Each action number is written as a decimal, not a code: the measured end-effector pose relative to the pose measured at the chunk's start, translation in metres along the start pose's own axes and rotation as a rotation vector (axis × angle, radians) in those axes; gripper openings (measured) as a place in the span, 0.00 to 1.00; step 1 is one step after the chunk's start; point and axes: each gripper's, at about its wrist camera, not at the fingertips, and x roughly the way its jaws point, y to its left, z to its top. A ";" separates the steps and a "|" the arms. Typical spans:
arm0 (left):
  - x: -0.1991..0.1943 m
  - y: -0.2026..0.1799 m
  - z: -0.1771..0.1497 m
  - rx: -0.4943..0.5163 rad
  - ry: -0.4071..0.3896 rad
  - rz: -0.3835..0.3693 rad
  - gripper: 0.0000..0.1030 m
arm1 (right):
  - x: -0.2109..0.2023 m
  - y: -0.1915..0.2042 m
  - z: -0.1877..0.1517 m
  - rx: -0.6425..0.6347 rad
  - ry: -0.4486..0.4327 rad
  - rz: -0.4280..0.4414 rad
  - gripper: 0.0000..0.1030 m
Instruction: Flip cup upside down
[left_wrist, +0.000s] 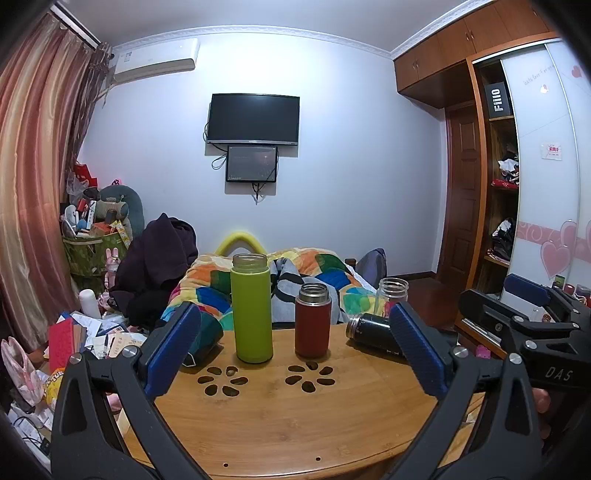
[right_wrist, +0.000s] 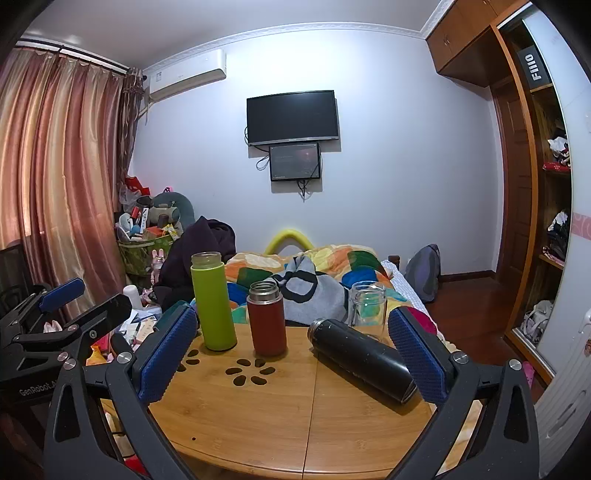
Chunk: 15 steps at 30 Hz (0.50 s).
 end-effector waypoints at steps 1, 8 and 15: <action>0.000 -0.001 0.000 0.001 0.000 0.001 1.00 | 0.000 0.000 0.000 -0.001 0.000 0.001 1.00; -0.001 -0.001 0.001 0.000 -0.002 0.003 1.00 | -0.005 0.003 0.001 -0.011 -0.005 0.000 1.00; -0.003 0.001 0.001 -0.001 -0.009 0.010 1.00 | -0.006 0.003 0.004 -0.003 -0.004 -0.002 1.00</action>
